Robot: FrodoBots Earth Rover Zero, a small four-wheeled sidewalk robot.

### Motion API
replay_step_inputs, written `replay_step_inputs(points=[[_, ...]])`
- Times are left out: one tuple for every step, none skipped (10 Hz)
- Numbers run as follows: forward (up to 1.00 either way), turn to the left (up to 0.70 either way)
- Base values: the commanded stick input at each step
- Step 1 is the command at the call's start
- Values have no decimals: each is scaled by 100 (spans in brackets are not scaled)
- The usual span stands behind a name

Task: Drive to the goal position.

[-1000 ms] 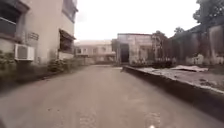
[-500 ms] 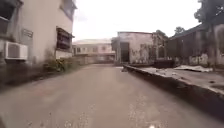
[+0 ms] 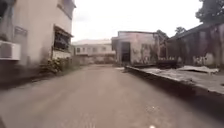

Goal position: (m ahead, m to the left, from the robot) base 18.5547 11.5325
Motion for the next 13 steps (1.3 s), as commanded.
replay_step_inputs(points=[[70,0],[70,0],[70,0],[70,0],[70,0],[70,0],[70,0],[70,0],[70,0],[70,0],[70,0],[70,0],[70,0]])
